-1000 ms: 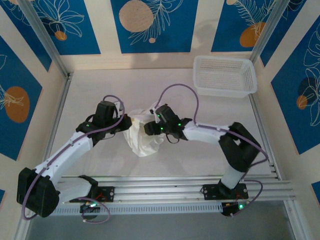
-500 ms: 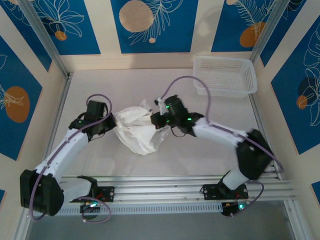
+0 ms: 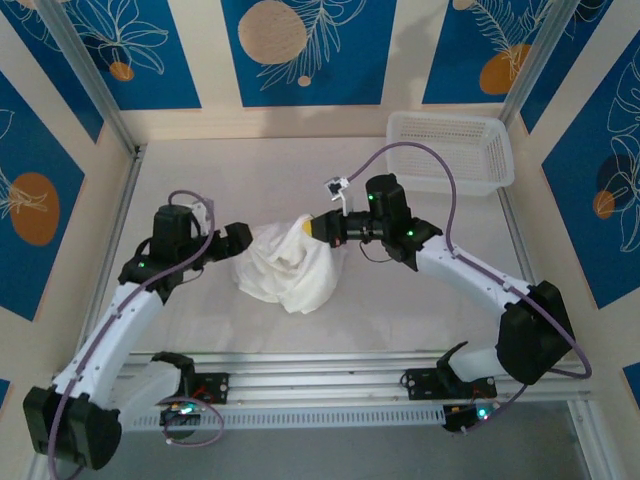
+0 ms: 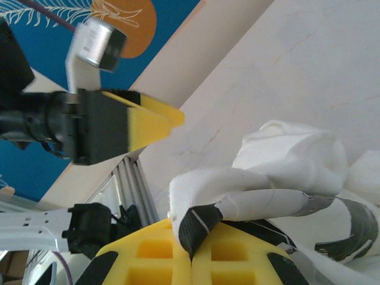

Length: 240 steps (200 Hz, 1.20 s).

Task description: Fold the inside-out t-shirt

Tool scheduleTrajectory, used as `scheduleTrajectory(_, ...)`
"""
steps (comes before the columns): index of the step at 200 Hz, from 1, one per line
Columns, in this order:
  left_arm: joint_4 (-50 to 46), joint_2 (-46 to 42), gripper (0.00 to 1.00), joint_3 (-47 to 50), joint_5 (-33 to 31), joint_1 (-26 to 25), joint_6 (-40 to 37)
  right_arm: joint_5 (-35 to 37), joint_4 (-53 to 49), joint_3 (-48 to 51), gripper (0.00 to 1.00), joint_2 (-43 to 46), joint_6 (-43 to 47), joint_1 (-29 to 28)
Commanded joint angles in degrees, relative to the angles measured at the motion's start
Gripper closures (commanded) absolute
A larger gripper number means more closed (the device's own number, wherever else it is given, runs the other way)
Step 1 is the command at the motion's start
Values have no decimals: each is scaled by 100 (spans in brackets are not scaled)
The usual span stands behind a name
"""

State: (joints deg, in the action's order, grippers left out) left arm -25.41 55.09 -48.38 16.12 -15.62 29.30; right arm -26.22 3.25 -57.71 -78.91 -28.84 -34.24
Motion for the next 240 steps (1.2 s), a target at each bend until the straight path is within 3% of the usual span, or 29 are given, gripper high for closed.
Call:
scheduleTrajectory(1, -375, 309, 6, -427, 425, -445, -1238, -447, -99, -227, 100, 4, 106, 40)
scheduleTrajectory(31, -628, 775, 2, -717, -362, -1622, -2255, -372, -279, -306, 100, 66, 109, 61)
scheduleTrajectory(55, -442, 1059, 2, -752, -1521, -1813, -2071, -462, -395, -362, 100, 115, 146, 59)
scheduleTrajectory(63, -508, 1162, 8, -839, -2040, -1807, -1869, -526, -435, -372, 100, 141, 172, 58)
scheduleTrajectory(76, -671, 1345, 27, -1058, -2499, -1805, -1635, -638, -476, -372, 100, 175, 215, 58)
scheduleTrajectory(96, -593, 1516, 43, -1219, -2157, -1805, -1550, -880, -531, -372, 100, 174, 274, 73)
scheduleTrajectory(107, -466, 1558, 45, -1243, -1673, -1805, -1620, -950, -527, -372, 100, 140, 249, 96)
scheduleTrajectory(115, -365, 1581, 43, -1231, -1233, -1804, -1723, -963, -521, -377, 100, 111, 201, 123)
scheduleTrajectory(129, -193, 1589, 29, -1163, -491, -1805, -1881, -995, -462, -372, 100, 80, 123, 163)
scheduleTrajectory(138, -159, 1591, 25, -1118, -359, -1805, -1904, -1014, -396, -381, 100, 61, 75, 180)
scheduleTrajectory(151, -194, 1605, 27, -1064, -549, -1805, -1902, -1051, -330, -411, 100, 30, 29, 189)
scheduleTrajectory(190, -800, 1976, 57, -1375, -1604, -1778, -1605, -1125, -254, -538, 100, -69, -114, 266)
scheduleTrajectory(215, -942, 2190, 74, -1521, -1303, -1778, -1613, -1220, -158, -533, 100, -102, -253, 345)
scheduleTrajectory(232, -884, 2121, 100, -1508, -1133, -1777, -1507, -1121, -280, -539, 100, -124, -256, 398)
scheduleTrajectory(240, -850, 1996, 100, -1515, -1006, -1747, -1374, -885, -484, -563, 100, -140, -207, 429)
